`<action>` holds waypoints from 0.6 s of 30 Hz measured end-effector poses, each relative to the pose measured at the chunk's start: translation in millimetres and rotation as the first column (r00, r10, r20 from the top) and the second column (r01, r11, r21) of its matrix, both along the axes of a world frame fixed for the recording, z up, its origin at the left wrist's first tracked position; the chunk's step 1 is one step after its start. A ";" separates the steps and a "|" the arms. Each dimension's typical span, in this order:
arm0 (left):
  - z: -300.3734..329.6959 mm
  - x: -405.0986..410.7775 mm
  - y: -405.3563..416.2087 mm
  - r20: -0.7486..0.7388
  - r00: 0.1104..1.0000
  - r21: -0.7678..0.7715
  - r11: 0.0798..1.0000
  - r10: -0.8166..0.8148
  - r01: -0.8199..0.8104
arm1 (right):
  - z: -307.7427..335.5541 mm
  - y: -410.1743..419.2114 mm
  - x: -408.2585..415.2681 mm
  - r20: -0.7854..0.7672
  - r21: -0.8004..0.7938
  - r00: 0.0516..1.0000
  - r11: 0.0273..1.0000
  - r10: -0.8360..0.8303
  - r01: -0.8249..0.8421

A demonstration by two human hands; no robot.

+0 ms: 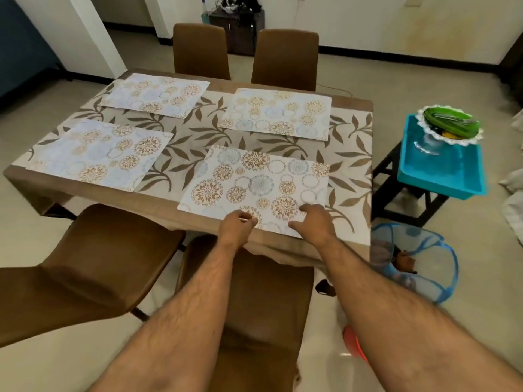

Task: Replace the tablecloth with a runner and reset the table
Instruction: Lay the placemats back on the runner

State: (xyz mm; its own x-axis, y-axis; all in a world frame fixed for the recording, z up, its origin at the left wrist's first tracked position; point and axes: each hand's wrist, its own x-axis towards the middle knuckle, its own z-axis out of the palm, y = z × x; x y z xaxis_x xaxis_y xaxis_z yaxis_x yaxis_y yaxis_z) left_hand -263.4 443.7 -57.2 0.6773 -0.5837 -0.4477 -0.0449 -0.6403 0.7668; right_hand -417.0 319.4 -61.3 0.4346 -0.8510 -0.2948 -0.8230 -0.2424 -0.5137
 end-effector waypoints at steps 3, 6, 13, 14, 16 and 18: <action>9.4 -21.3 14.0 0.066 0.994 0.001 0.996 -0.091 0.091 | 17.0 23.8 -25.5 0.061 0.029 0.997 0.998 -0.050 0.048; 18.6 -42.6 23.9 0.057 0.988 -0.035 0.989 -0.145 0.147 | 30.5 45.6 -54.0 0.079 0.021 0.992 0.995 -0.099 0.097; 56.1 -104.9 32.4 0.112 0.952 -0.107 0.949 -0.287 0.298 | 73.4 77.1 -126.7 0.126 -0.009 0.971 0.979 -0.202 0.204; 59.2 -113.9 31.8 0.109 0.947 -0.113 0.943 -0.301 0.313 | 77.9 80.0 -136.2 0.133 -0.010 0.966 0.974 -0.221 0.224; 64.1 -132.1 28.7 0.113 0.936 -0.112 0.931 -0.335 0.347 | 83.2 81.0 -155.5 0.147 -0.016 0.961 0.971 -0.235 0.240; 66.9 -153.2 22.7 0.124 0.918 -0.105 0.915 -0.376 0.388 | 86.3 79.2 -177.7 0.154 -0.002 0.956 0.967 -0.251 0.254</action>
State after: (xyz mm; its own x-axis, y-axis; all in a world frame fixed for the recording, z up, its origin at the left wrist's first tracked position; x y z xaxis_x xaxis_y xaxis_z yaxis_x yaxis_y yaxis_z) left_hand -416.6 466.4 9.7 0.4286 -0.8534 -0.2966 -0.3469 -0.4585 0.8182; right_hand -594.7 398.6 25.1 0.2428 -0.9441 -0.2230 -0.7719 -0.0488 -0.6339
